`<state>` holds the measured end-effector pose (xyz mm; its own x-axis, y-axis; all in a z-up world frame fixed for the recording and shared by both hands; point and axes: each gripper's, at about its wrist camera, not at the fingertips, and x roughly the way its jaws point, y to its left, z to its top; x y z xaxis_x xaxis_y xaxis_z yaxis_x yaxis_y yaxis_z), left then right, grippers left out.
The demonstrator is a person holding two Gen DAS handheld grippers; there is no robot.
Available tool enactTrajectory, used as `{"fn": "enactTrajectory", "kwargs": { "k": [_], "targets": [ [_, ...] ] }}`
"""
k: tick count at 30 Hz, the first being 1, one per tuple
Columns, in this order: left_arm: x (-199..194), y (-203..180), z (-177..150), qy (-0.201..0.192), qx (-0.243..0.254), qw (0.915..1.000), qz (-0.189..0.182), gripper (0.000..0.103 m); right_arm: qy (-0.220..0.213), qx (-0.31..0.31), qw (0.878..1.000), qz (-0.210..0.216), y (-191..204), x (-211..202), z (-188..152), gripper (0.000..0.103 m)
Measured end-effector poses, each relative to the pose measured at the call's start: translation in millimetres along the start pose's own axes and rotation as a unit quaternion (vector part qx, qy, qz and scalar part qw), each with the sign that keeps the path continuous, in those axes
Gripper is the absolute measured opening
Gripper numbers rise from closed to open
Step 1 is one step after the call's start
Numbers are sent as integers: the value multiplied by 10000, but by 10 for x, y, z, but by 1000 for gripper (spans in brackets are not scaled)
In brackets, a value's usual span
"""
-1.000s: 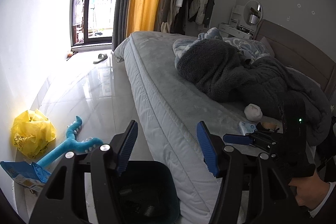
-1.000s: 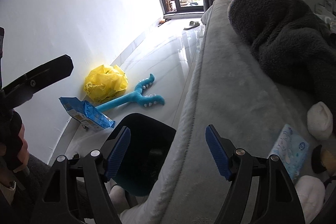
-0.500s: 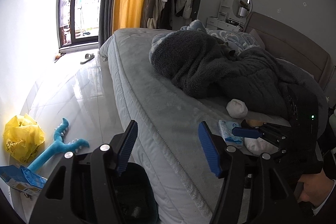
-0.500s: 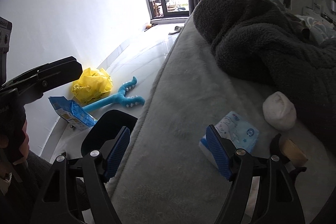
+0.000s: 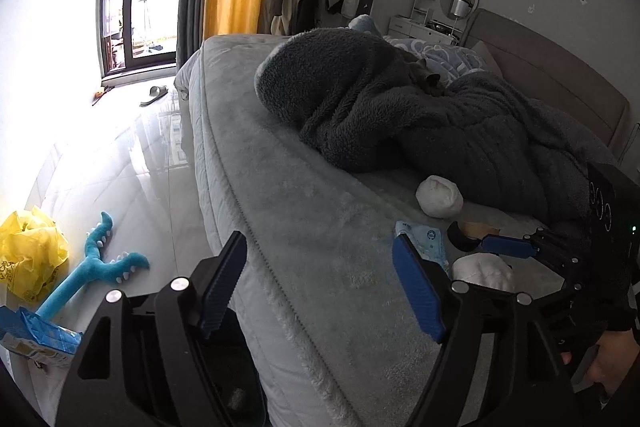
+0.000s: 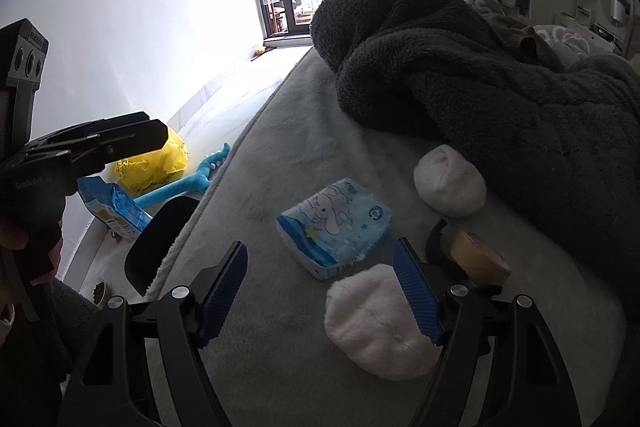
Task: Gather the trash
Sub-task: 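Move both tools back toward the blue tissue pack on the bed, then grasp a white tissue ball with right gripper while left grasps blue Cinnamoroll tissue pack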
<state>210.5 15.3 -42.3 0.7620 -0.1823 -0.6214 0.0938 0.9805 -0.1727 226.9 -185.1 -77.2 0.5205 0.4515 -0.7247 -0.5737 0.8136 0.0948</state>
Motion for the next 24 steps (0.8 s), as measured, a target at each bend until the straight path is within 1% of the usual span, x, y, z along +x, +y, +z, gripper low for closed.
{"fn": "enactTrajectory", "kwargs": {
  "k": [4, 11, 15, 18, 19, 20, 22, 23, 24],
  "targets": [
    [103, -117, 12, 62, -21, 9999, -112, 82, 105, -43, 9999, -128, -92, -16, -98, 76],
    [269, -321, 0, 167, 65, 9996, -222, 87, 204, -147, 9996, -142, -179, -45, -266, 76],
    [376, -403, -26, 312, 45, 9988, -368, 90, 282, -279, 9990, -229, -202, -2, -335, 76],
    [437, -473, -45, 392, 111, 9984, -394, 91, 331, -384, 9982, -315, -220, 24, -367, 75],
    [455, -498, -51, 414, 140, 9982, -402, 91, 341, -417, 9979, -348, -222, 26, -379, 74],
    [475, -518, -60, 439, 157, 9980, -424, 92, 343, -447, 9977, -386, -225, 25, -389, 68],
    [520, -556, -80, 496, 177, 9975, -470, 92, 333, -494, 9972, -456, -239, 16, -405, 62],
    [542, -573, -90, 518, 192, 9973, -481, 92, 318, -518, 9969, -502, -242, 10, -414, 54],
    [568, -593, -100, 540, 222, 9971, -493, 92, 307, -540, 9966, -548, -249, 2, -419, 48]
  ]
}}
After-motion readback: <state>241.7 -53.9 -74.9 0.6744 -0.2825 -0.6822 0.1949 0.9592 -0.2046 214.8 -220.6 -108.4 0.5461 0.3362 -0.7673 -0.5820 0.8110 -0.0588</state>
